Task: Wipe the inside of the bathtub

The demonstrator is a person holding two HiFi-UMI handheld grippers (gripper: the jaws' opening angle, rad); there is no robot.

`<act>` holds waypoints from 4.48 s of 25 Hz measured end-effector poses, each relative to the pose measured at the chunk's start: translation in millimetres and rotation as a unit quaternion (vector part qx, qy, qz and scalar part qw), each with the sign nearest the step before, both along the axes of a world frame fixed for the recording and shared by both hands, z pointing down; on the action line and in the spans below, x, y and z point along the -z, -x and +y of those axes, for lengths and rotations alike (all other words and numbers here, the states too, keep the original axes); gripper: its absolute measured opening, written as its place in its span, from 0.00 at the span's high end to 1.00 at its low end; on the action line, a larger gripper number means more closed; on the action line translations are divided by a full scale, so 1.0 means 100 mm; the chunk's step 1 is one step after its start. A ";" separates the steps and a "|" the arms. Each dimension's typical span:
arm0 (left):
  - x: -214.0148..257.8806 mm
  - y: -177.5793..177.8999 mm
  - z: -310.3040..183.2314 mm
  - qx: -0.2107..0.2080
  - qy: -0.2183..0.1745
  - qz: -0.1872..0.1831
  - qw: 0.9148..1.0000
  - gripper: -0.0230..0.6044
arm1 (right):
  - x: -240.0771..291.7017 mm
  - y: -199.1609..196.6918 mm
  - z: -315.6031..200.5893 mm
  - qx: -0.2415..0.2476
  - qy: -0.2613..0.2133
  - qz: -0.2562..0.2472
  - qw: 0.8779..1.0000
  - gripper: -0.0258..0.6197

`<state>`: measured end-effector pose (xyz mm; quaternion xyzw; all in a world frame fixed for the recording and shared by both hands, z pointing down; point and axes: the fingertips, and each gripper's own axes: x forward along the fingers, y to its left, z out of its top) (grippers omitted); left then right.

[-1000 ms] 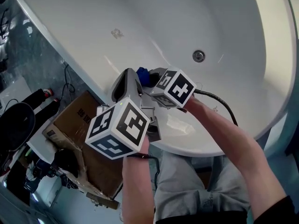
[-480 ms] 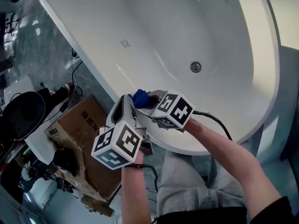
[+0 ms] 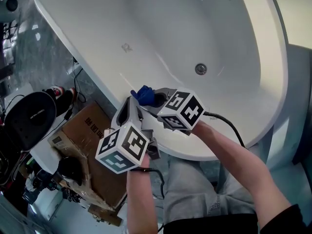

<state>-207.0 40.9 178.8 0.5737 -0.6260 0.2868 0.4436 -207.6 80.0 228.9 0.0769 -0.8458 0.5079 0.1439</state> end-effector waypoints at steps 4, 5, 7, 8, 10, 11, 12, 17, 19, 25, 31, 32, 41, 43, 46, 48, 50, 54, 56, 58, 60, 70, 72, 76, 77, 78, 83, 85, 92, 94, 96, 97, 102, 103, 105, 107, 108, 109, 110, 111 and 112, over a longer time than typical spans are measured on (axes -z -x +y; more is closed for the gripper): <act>-0.09 -0.10 -0.17 -0.012 0.001 0.009 1.000 0.96 | -0.22 -0.33 -0.40 -0.046 0.002 0.024 0.999 0.85; -0.14 -0.14 -0.21 -0.015 0.003 0.016 1.000 0.96 | -0.31 -0.41 -0.48 -0.052 0.001 0.030 0.998 0.85; -0.25 -0.25 -0.29 -0.018 0.009 0.040 0.999 0.96 | -0.51 -0.57 -0.61 -0.053 -0.004 0.046 0.998 0.85; -0.32 -0.30 -0.33 -0.019 0.012 0.052 0.998 0.96 | -0.62 -0.65 -0.65 -0.051 -0.006 0.057 0.997 0.85; -0.46 -0.35 -0.39 -0.027 0.018 0.056 0.998 0.96 | -0.86 -0.79 -0.72 -0.051 -0.007 0.081 0.995 0.85; -0.56 -0.37 -0.42 -0.038 0.022 0.050 0.998 0.96 | -0.97 -0.85 -0.74 -0.053 -0.004 0.091 0.994 0.85; -0.67 -0.39 -0.43 -0.050 0.028 0.044 0.997 0.96 | -1.09 -0.91 -0.76 -0.057 -0.001 0.098 0.994 0.85; -1.37 -0.46 -0.45 -0.072 0.051 0.044 0.995 0.96 | -1.75 -1.07 -0.81 -0.067 0.002 0.139 0.988 0.85; -1.64 -0.45 -0.38 -0.076 0.063 0.039 0.994 0.96 | -1.99 -1.07 -0.79 -0.067 0.006 0.154 0.986 0.85; -2.26 -0.58 -0.16 -0.110 0.088 0.058 0.988 0.96 | -2.63 -1.07 -0.69 -0.079 0.020 0.189 0.979 0.85; -2.52 -0.61 -0.24 -0.102 0.081 0.076 0.988 0.96 | -3.04 -0.94 -0.52 -0.051 0.037 0.189 0.980 0.85; -2.55 -0.60 -0.21 -0.102 0.084 0.076 0.988 0.96 | -3.08 -0.91 -0.46 -0.051 0.045 0.186 0.980 0.85; -2.77 -0.63 -0.11 -0.110 0.104 0.060 0.987 0.96 | -3.37 -0.84 -0.23 -0.043 0.041 0.205 0.977 0.85; -2.79 -0.66 -0.05 -0.112 0.111 0.060 0.986 0.96 | -3.42 -0.84 -0.14 -0.042 0.050 0.206 0.976 0.85; -2.80 -0.73 -0.05 -0.114 0.112 0.064 0.985 0.96 | -3.47 -0.86 -0.11 -0.049 0.064 0.200 0.976 0.85; -2.78 -0.74 -0.05 -0.113 0.112 0.066 0.985 0.96 | -3.48 -0.85 -0.05 -0.045 0.072 0.199 0.976 0.85; -2.76 -0.74 -0.05 -0.113 0.111 0.067 0.985 0.96 | -3.49 -0.82 0.05 -0.034 0.081 0.198 0.976 0.85; -2.71 -0.72 -0.04 -0.117 0.117 0.068 0.984 0.96 | -3.42 -0.78 0.23 -0.010 0.077 0.208 0.975 0.85; -2.66 -0.72 -0.04 -0.123 0.119 0.066 0.983 0.96 | -3.36 -0.76 0.34 0.010 0.069 0.207 0.976 0.85; -2.60 -0.70 -0.06 -0.123 0.114 0.064 0.984 0.96 | -3.30 -0.74 0.43 0.018 0.070 0.204 0.976 0.85; -2.55 -0.66 -0.08 -0.116 0.111 0.064 0.985 0.96 | -3.25 -0.73 0.49 0.022 0.076 0.203 0.976 0.85; -2.25 -0.51 -0.03 -0.105 0.089 0.054 0.989 0.96 | -2.85 -0.71 0.71 0.050 0.066 0.200 0.976 0.85; -2.18 -0.51 -0.01 -0.099 0.081 0.054 0.990 0.96 | -2.70 -0.68 0.72 0.051 0.065 0.189 0.979 0.85; -2.02 -0.54 0.00 -0.094 0.072 0.051 0.992 0.96 | -2.43 -0.62 0.74 0.052 0.051 0.168 0.983 0.85; -1.96 -0.55 0.00 -0.094 0.068 0.051 0.992 0.96 | -2.37 -0.62 0.76 0.050 0.046 0.166 0.984 0.85; -1.91 -0.56 0.00 -0.093 0.062 0.052 0.992 0.96 | -2.30 -0.62 0.78 0.049 0.041 0.164 0.984 0.85; -1.59 -0.48 -0.08 -0.093 0.030 0.044 0.994 0.96 | -1.96 -0.55 0.91 0.057 0.005 0.155 0.986 0.85; -1.46 -0.45 -0.11 -0.090 0.024 0.040 0.995 0.96 | -1.79 -0.54 0.96 0.060 0.002 0.146 0.987 0.85; -1.06 -0.34 -0.09 -0.095 0.015 0.028 0.995 0.96 | -1.25 -0.42 1.10 0.062 -0.014 0.123 0.990 0.85; -0.97 -0.30 -0.08 -0.101 0.014 0.020 0.995 0.96 | -1.07 -0.35 1.18 0.074 -0.030 0.112 0.991 0.85; -0.89 -0.29 -0.11 -0.110 0.013 0.013 0.994 0.96 | -0.91 -0.32 1.22 0.082 -0.037 0.100 0.991 0.85; -0.86 -0.28 -0.12 -0.112 0.013 0.011 0.994 0.96 | -0.83 -0.31 1.24 0.084 -0.039 0.096 0.991 0.85; -0.68 -0.24 -0.20 -0.115 0.012 0.004 0.993 0.96 | -0.53 -0.29 1.27 0.078 -0.044 0.075 0.993 0.85; -0.64 -0.24 -0.21 -0.114 0.012 0.003 0.993 0.96 | -0.49 -0.30 1.28 0.077 -0.043 0.073 0.993 0.85; -0.56 -0.23 -0.22 -0.112 0.010 0.001 0.994 0.96 | -0.39 -0.31 1.29 0.079 -0.042 0.068 0.994 0.85; -0.51 -0.19 -0.22 -0.109 0.008 0.001 0.994 0.96 | -0.30 -0.27 1.28 0.079 -0.042 0.060 0.994 0.85; -0.49 -0.18 -0.22 -0.107 0.009 0.002 0.994 0.96 | -0.25 -0.25 1.28 0.078 -0.041 0.054 0.995 0.85; -0.48 -0.18 -0.21 -0.107 0.010 0.002 0.994 0.96 | -0.19 -0.24 1.28 0.076 -0.038 0.048 0.995 0.85; -0.47 -0.19 -0.21 -0.106 0.011 0.003 0.994 0.96 | -0.13 -0.24 1.28 0.075 -0.036 0.041 0.996 0.85; -0.47 -0.21 -0.21 -0.106 0.013 0.004 0.994 0.96 | -0.08 -0.25 1.26 0.076 -0.036 0.035 0.996 0.85; -0.47 -0.23 -0.22 -0.105 0.014 0.003 0.994 0.96 | -0.05 -0.25 1.24 0.077 -0.038 0.031 0.996 0.85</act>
